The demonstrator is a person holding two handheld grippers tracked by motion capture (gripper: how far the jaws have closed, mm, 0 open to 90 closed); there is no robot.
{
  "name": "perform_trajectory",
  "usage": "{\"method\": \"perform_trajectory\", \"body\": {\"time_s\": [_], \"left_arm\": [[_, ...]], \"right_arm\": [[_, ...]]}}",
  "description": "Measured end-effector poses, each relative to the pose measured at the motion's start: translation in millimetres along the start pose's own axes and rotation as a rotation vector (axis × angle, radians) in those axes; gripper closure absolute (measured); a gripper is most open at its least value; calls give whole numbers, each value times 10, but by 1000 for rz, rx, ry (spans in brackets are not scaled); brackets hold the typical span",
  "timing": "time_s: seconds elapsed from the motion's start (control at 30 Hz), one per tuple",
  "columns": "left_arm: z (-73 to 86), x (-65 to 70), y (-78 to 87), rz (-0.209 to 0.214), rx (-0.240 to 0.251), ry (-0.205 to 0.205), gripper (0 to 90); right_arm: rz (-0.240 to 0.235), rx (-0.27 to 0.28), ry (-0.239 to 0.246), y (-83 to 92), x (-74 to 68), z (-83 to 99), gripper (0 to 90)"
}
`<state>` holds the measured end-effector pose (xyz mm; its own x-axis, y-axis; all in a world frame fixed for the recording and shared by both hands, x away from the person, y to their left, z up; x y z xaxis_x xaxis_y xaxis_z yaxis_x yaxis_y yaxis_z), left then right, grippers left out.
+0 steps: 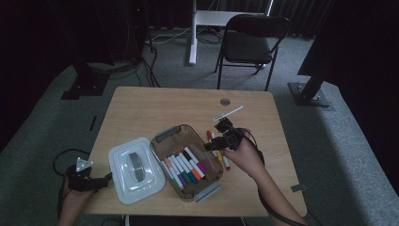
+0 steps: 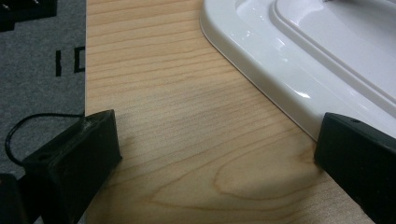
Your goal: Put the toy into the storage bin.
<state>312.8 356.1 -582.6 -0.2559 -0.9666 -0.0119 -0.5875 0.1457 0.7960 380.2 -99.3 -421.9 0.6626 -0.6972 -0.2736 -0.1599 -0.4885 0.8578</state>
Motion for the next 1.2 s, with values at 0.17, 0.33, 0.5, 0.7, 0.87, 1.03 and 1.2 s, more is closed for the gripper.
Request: {"method": "perform_trajectory", "body": {"time_s": [0.17,0.33,0.5,0.7,0.87,1.03,1.2], "left_arm": [[0,0,0,0,0,0,6],[1,2,0,1,-1,2,6],[1,1,0,0,-1,1,6],[1,1,0,0,0,1,6],[1,1,0,0,-1,1,6],[0,1,0,0,-1,1,6],[0,1,0,0,0,1,6]], "right_arm": [[24,15,-44,27,198,66,547],[48,25,-93,0,392,131,547],[68,21,-139,-78,576,198,544],[79,7,-196,-233,755,287,547],[89,-29,-234,-424,884,366,566],[100,-63,-269,-615,989,431,591],[107,-91,-290,-764,1056,464,619]]}}
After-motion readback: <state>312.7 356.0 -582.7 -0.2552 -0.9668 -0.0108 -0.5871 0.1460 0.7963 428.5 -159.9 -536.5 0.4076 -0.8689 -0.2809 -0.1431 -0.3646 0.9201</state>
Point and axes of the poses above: each handheld gripper's, and its own axes: y roughly backward along the jaws, z roughly out of its underside, x roughly to its right, the point moved 5 cm from there along -y, roughly forward along the jaws, and after that the axes turned 6 degrees about -x, right-handed, at the moved point
